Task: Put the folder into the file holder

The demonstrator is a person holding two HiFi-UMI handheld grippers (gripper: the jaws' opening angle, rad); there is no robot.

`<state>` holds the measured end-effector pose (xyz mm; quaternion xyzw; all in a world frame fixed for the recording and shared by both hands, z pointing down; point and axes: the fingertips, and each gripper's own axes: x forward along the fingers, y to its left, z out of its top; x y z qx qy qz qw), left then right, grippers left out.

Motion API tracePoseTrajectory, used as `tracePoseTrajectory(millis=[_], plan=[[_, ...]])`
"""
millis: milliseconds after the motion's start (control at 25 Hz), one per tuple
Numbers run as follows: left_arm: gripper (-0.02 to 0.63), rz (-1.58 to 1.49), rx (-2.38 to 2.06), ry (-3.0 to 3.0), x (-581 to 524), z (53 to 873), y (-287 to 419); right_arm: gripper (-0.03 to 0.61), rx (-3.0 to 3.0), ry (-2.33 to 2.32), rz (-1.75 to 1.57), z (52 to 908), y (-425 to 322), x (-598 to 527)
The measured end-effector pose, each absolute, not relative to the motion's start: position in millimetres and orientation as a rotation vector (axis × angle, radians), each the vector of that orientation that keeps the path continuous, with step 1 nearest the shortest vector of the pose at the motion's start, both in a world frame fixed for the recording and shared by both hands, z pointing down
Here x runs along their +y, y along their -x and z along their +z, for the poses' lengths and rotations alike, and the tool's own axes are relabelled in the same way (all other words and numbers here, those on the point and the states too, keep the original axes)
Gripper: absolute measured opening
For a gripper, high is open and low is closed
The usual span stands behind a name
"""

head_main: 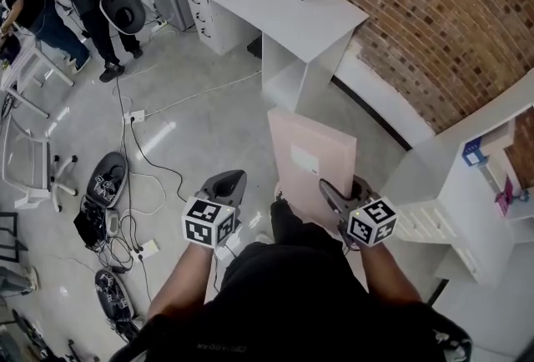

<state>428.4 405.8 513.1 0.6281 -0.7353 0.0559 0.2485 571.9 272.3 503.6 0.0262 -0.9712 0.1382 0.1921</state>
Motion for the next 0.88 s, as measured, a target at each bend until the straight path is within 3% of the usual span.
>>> tracePoseTrajectory(millis=[880], plan=[[0.005,0.241,-2.101,-1.605,256.9,498.7,-242.8,0.163,-2.795,0.11,0.363,481.9,-353.9,101.1]])
